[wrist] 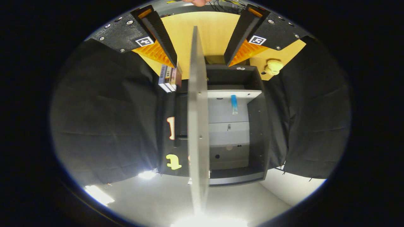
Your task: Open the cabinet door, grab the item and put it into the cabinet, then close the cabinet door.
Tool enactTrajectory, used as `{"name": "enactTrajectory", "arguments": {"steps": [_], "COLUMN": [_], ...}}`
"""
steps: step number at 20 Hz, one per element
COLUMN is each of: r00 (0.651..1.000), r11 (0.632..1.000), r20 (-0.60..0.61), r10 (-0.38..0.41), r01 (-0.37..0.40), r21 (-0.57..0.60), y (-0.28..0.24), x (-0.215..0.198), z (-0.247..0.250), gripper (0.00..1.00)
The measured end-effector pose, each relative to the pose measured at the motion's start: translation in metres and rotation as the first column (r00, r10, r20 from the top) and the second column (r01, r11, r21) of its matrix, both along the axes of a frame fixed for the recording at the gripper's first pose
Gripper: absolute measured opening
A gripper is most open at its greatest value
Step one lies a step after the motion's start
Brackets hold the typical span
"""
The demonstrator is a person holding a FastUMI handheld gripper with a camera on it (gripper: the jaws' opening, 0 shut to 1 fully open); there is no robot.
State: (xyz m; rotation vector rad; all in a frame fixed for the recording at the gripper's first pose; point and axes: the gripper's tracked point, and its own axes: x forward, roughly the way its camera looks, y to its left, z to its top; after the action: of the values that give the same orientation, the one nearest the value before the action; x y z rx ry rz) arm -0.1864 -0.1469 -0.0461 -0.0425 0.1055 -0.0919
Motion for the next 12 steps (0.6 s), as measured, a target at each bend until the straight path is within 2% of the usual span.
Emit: {"name": "enactTrajectory", "arguments": {"steps": [3, 6, 12], "r00": [1.0, 1.0, 0.991], "r11": [1.0, 1.0, 0.99], "r20": [0.002, 0.025, 0.032], "r10": [-0.011, -0.002, 0.133], "r01": [0.011, 0.002, -0.135], "r21": [-0.002, 0.016, 0.038], "y": [-0.049, -0.086, -0.083], "x": [0.009, 0.037, 0.086], "z": [0.009, 0.027, 0.037], "gripper": [0.93, 0.93, 0.93]}}
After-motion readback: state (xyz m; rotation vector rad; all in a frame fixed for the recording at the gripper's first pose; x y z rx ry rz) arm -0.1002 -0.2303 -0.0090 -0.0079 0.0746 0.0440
